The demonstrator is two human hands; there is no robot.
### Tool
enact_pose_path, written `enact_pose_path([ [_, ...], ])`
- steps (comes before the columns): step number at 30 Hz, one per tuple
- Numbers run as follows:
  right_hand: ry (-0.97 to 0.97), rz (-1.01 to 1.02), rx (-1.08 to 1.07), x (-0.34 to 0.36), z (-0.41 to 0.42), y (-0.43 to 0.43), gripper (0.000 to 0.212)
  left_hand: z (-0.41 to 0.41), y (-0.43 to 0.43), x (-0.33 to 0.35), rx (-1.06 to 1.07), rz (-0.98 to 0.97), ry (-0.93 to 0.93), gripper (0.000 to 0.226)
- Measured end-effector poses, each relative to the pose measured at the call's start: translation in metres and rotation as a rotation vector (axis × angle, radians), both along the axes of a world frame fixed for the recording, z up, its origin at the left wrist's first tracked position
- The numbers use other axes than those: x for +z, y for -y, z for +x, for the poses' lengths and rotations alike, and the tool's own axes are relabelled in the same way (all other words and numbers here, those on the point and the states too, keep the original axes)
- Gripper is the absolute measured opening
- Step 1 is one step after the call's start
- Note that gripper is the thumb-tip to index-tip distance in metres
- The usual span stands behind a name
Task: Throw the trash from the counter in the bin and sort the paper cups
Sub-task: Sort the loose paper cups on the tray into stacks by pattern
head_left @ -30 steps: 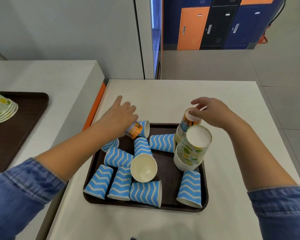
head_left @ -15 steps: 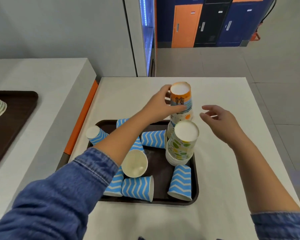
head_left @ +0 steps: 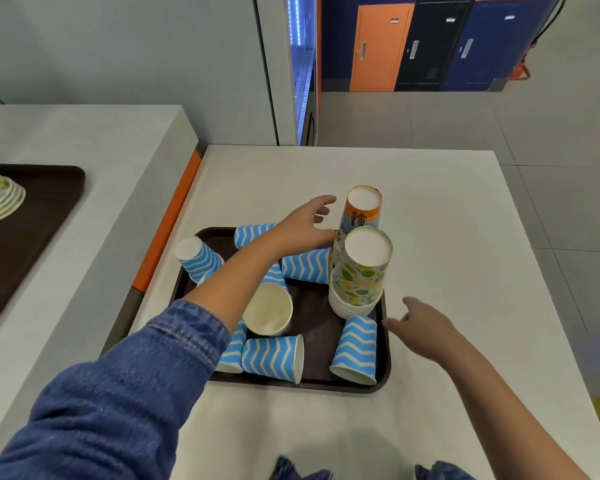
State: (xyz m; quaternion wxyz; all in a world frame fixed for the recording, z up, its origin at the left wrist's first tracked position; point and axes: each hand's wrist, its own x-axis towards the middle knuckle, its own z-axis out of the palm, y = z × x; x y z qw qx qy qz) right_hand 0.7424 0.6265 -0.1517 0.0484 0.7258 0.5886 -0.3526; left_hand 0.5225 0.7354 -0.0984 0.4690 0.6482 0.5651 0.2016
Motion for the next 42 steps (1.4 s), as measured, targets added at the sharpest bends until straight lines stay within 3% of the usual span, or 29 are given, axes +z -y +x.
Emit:
enact_pose_path([
  [3,-0.034,-0.033,0.001,-0.005,-0.007,0.013,0.072,-0.031,0.027,0.008,0.092,0.101,-0.028,0.059],
  [6,-0.024,-0.009,0.038,-0.003,-0.011,0.021,0.068,-0.065,0.069,0.012,0.282,0.142,0.088,0.057],
  [9,-0.02,0.042,0.083,0.004,-0.016,0.024,0.061,-0.081,0.121,0.0,0.51,0.13,0.23,0.08],
  [13,-0.048,0.032,0.035,0.004,-0.029,0.029,0.071,-0.07,0.168,-0.037,0.607,0.081,0.211,0.123],
  [19,0.007,0.051,-0.07,-0.012,-0.042,0.033,0.081,-0.049,0.177,-0.077,0.609,0.091,0.151,0.137],
  [24,-0.022,0.054,-0.115,-0.023,-0.044,0.035,0.073,-0.048,0.173,-0.087,0.685,0.063,0.063,0.126],
  [29,-0.042,0.057,-0.102,-0.031,-0.045,0.033,0.062,-0.047,0.171,-0.086,0.718,0.073,0.066,0.071],
  [38,-0.123,-0.054,-0.136,-0.037,-0.042,0.026,0.054,-0.047,0.15,0.0,0.708,0.309,0.198,0.065],
  [40,-0.143,-0.065,-0.15,-0.038,-0.042,0.026,0.053,-0.046,0.127,0.025,0.624,0.346,0.168,0.068],
  [42,-0.158,-0.069,-0.16,-0.039,-0.042,0.027,0.052,-0.043,0.096,0.048,0.507,0.438,0.024,0.07],
])
